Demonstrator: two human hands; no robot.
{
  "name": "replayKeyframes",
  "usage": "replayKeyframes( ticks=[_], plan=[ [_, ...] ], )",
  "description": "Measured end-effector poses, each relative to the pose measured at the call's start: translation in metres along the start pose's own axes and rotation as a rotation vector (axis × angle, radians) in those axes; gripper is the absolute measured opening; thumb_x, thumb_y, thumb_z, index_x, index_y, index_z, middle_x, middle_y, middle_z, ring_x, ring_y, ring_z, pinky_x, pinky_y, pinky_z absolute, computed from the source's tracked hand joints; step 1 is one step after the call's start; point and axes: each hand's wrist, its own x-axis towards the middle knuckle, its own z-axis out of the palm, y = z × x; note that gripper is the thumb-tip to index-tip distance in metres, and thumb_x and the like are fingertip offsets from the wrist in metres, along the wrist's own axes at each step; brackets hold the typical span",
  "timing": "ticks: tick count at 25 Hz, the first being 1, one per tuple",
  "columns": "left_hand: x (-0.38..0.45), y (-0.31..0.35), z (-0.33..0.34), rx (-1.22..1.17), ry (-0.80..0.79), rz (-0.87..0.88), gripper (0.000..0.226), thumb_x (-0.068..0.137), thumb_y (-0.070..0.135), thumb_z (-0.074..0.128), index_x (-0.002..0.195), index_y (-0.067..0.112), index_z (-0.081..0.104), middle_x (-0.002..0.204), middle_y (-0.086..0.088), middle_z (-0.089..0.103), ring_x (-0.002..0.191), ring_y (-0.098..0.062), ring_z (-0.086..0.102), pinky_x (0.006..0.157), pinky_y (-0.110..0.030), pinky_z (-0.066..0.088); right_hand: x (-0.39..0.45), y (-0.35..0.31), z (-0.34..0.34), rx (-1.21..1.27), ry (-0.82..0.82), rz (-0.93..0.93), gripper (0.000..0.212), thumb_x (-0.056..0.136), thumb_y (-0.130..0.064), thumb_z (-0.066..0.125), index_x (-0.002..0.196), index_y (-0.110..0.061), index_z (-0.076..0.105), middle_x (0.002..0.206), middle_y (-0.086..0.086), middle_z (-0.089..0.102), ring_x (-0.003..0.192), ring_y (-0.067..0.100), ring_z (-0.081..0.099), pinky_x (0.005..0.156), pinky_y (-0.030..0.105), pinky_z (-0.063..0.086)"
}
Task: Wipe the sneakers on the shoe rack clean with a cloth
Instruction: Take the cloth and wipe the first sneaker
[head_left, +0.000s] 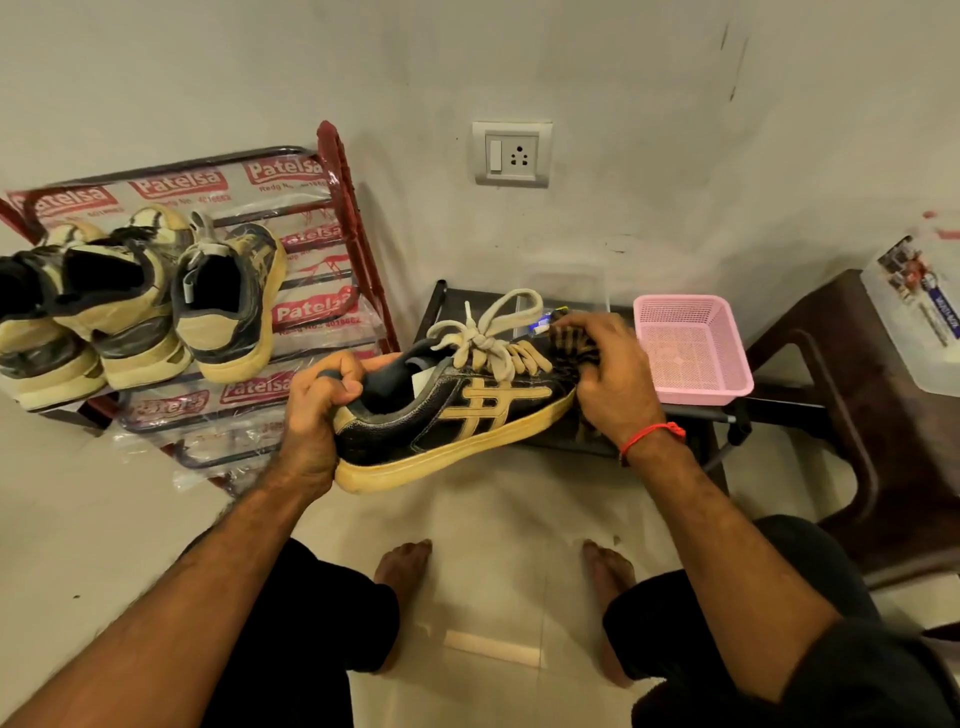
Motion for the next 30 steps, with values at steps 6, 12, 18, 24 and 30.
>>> replayKeyframes(
  ticks=[6, 12, 18, 24, 30],
  plan=[
    [0.003, -0.003, -0.009, -0.181, 0.144, -0.122, 0.017, 0.077, 0.019, 0.044, 0.06, 0.018, 0.048, 0.08, -0.011, 0.062, 0.087, -0.03, 0.062, 0.084, -0.039, 0.05, -0.014, -0.023, 0.011, 0.26, 0.013, -0.169, 0.061, 0.066, 0.024, 0.048, 0.115, -0.008, 0.064, 0.117, -0.001, 0.058, 0.117, 0.016, 0.054, 0.104, 0.031, 0.047],
    [-0.001, 0.011, -0.004, -0.33, 0.155, -0.149, 0.012, 0.073, 0.02, 0.047, 0.061, 0.017, 0.043, 0.069, -0.005, 0.064, 0.071, -0.019, 0.068, 0.067, -0.027, 0.06, -0.012, -0.022, 0.014, 0.231, 0.106, -0.206, 0.06, 0.062, 0.013, 0.044, 0.114, -0.008, 0.065, 0.116, 0.007, 0.06, 0.114, 0.024, 0.056, 0.104, 0.038, 0.046],
    [0.0, 0.002, -0.028, -0.208, -0.041, -0.166, 0.048, 0.049, 0.038, 0.078, 0.065, 0.014, 0.04, 0.082, -0.018, 0.055, 0.076, -0.027, 0.06, 0.07, -0.027, 0.055, 0.006, 0.018, -0.004, 0.179, -0.006, 0.154, 0.057, 0.075, 0.019, 0.05, 0.116, -0.017, 0.066, 0.113, -0.005, 0.061, 0.11, 0.016, 0.058, 0.104, 0.039, 0.048],
    [-0.001, -0.004, -0.017, -0.114, 0.019, -0.147, 0.041, 0.043, 0.039, 0.079, 0.059, 0.018, 0.047, 0.089, -0.015, 0.073, 0.079, -0.024, 0.069, 0.074, -0.028, 0.058, -0.005, -0.002, -0.01, 0.031, -0.439, -0.118, 0.06, 0.072, 0.022, 0.049, 0.117, -0.015, 0.065, 0.12, 0.002, 0.062, 0.114, 0.015, 0.053, 0.099, 0.023, 0.045],
    [0.001, 0.009, -0.01, 0.518, -0.064, 0.4, 0.02, 0.067, 0.024, 0.058, 0.066, 0.006, 0.049, 0.113, -0.024, 0.067, 0.104, -0.027, 0.066, 0.092, -0.035, 0.053, 0.008, -0.011, -0.016, 1.117, 0.058, 0.492, 0.034, 0.092, 0.009, 0.055, 0.119, -0.011, 0.062, 0.108, 0.008, 0.069, 0.107, 0.026, 0.065, 0.099, 0.048, 0.051]
  ],
)
